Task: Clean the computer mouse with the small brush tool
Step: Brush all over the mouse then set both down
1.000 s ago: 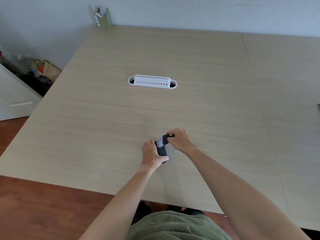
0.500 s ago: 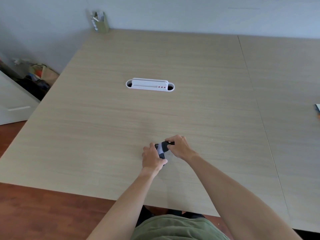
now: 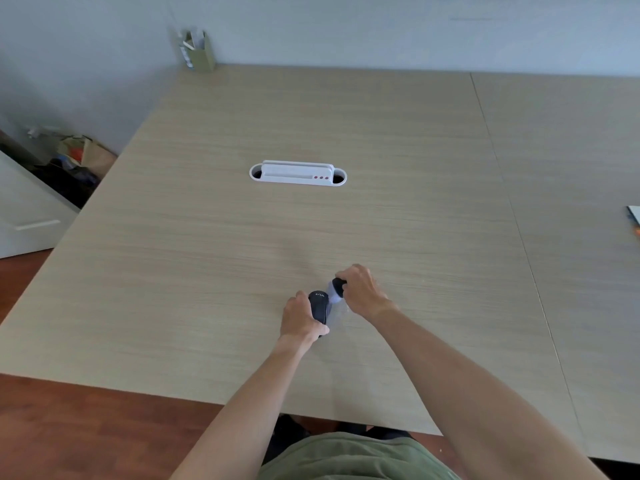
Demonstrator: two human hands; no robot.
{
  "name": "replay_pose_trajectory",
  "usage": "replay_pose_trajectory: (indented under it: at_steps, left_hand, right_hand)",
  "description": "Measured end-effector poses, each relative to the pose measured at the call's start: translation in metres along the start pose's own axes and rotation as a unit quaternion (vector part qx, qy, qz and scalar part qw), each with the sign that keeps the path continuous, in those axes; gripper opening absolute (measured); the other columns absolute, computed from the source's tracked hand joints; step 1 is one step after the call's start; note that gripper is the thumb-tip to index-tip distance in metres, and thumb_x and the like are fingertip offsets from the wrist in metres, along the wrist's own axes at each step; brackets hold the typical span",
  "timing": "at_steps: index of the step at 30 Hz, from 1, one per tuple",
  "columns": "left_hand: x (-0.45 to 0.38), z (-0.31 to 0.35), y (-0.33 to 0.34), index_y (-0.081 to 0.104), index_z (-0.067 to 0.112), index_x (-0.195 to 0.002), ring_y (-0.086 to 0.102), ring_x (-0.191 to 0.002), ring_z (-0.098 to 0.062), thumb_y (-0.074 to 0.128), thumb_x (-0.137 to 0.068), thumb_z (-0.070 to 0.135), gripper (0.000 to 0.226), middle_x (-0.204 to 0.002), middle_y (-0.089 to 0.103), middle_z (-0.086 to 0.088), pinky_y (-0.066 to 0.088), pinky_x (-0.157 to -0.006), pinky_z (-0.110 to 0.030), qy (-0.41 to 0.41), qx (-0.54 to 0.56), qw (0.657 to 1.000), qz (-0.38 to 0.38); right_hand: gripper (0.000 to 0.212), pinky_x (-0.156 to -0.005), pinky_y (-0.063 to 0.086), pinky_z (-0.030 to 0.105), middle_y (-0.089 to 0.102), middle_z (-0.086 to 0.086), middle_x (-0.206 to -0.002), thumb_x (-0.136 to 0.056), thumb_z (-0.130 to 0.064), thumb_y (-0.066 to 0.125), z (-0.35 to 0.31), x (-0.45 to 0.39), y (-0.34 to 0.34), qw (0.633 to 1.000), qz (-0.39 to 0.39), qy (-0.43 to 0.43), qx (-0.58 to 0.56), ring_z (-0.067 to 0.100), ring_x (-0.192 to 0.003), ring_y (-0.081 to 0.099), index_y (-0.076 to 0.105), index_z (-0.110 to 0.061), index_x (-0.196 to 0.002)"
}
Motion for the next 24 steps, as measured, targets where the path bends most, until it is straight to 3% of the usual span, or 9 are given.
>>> replay_pose_trajectory:
  at_steps: [2, 3, 5, 8, 11, 14, 18, 21, 24]
  left_hand:
    - [0.000, -0.002, -0.001, 0.053, 0.005, -0.106, 0.060, -0.094, -0.026, 0.089, -0.055, 0.010, 0.063, -0.108, 0.059, -0.008, 0.045, -0.065, -0.029, -0.001, 0.000, 1.000, -0.005]
    - [0.000, -0.002, -0.001, 0.054, 0.005, -0.106, 0.060, -0.093, -0.026, 0.089, -0.055, 0.010, 0.062, -0.107, 0.060, -0.008, 0.046, -0.065, -0.029, -0.001, 0.002, 1.000, -0.006]
    - [0.000, -0.002, -0.002, 0.057, 0.005, -0.105, 0.060, -0.088, -0.023, 0.088, -0.054, 0.009, 0.059, -0.105, 0.063, -0.007, 0.047, -0.066, -0.028, 0.004, 0.000, 1.000, -0.005]
    - [-0.001, -0.002, -0.002, 0.060, 0.006, -0.105, 0.058, -0.085, -0.020, 0.087, -0.054, 0.008, 0.058, -0.102, 0.063, -0.003, 0.046, -0.067, -0.026, 0.009, -0.004, 1.000, -0.013]
    - [-0.001, -0.005, -0.005, 0.062, 0.008, -0.104, 0.062, -0.089, -0.022, 0.087, -0.052, 0.007, 0.058, -0.100, 0.063, -0.002, 0.054, -0.069, -0.031, 0.017, -0.007, 0.999, -0.026]
    - [-0.001, -0.008, -0.007, 0.065, 0.007, -0.099, 0.063, -0.085, -0.023, 0.088, -0.048, 0.005, 0.056, -0.094, 0.063, -0.003, 0.054, -0.065, -0.031, 0.025, -0.002, 0.999, -0.036]
    - [-0.002, -0.009, -0.008, 0.064, 0.003, -0.085, 0.058, -0.071, -0.020, 0.090, -0.043, 0.004, 0.050, -0.084, 0.063, -0.005, 0.044, -0.056, -0.026, 0.024, 0.016, 0.999, -0.021]
    - [0.000, -0.007, -0.009, 0.064, 0.006, -0.081, 0.057, -0.070, -0.020, 0.089, -0.045, 0.006, 0.045, -0.080, 0.060, 0.000, 0.043, -0.055, -0.025, 0.033, -0.009, 0.999, -0.023]
    - [0.002, -0.008, -0.008, 0.062, 0.007, -0.094, 0.058, -0.077, -0.021, 0.089, -0.047, 0.005, 0.054, -0.089, 0.058, 0.000, 0.047, -0.059, -0.027, 0.030, -0.006, 0.999, -0.019]
  right_hand:
    - [0.024, -0.049, 0.031, 0.034, 0.047, 0.007, -0.065, -0.067, 0.011, 0.039, -0.002, -0.001, -0.006, 0.998, 0.013, 0.002, -0.061, 0.027, -0.057, 0.039, 0.044, -0.008, -0.053]
    - [0.025, -0.052, 0.038, 0.038, 0.055, 0.010, -0.065, -0.066, 0.009, 0.040, -0.003, -0.002, -0.007, 0.995, 0.013, 0.000, -0.101, 0.028, -0.058, 0.043, 0.055, -0.007, -0.056]
    - [0.031, -0.059, 0.047, 0.036, 0.068, 0.014, -0.074, -0.069, 0.009, 0.045, -0.006, 0.000, -0.002, 0.990, -0.017, 0.000, -0.139, 0.021, -0.063, 0.051, 0.072, -0.001, -0.077]
    - [0.019, -0.055, 0.032, 0.034, 0.048, 0.013, -0.063, -0.068, 0.013, 0.042, -0.009, 0.006, 0.011, 0.993, -0.052, 0.000, -0.106, 0.022, -0.062, 0.039, 0.059, 0.006, -0.068]
    - [0.029, -0.049, 0.027, 0.028, 0.045, 0.007, -0.070, -0.071, 0.014, 0.040, -0.002, 0.004, 0.006, 0.999, 0.021, 0.027, -0.028, 0.026, -0.061, 0.041, 0.039, -0.008, -0.052]
    - [0.018, -0.053, 0.031, 0.032, 0.048, 0.011, -0.072, -0.070, 0.009, 0.042, -0.010, 0.001, -0.001, 0.998, 0.034, 0.021, -0.050, 0.027, -0.063, 0.042, 0.043, -0.003, -0.057]
    - [0.006, -0.059, 0.027, 0.032, 0.041, 0.012, -0.065, -0.071, 0.009, 0.046, -0.021, 0.001, 0.010, 0.994, -0.067, -0.024, -0.088, 0.022, -0.066, 0.033, 0.053, 0.010, -0.071]
    - [0.020, -0.061, 0.034, 0.032, 0.051, 0.013, -0.078, -0.079, 0.008, 0.046, -0.010, 0.000, 0.011, 0.999, -0.032, 0.004, -0.021, 0.029, -0.070, 0.047, 0.052, -0.001, -0.063]
    - [0.039, -0.057, 0.032, 0.032, 0.047, 0.007, -0.079, -0.080, 0.008, 0.045, -0.008, 0.000, 0.003, 0.999, 0.027, 0.020, 0.006, 0.028, -0.067, 0.045, 0.036, -0.019, -0.052]
Point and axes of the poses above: each hand's wrist, its own x-axis away from the middle knuckle, its own y-axis out of the palm, z = x × y, the point moved 5 cm from there along -x, towards the middle knuckle
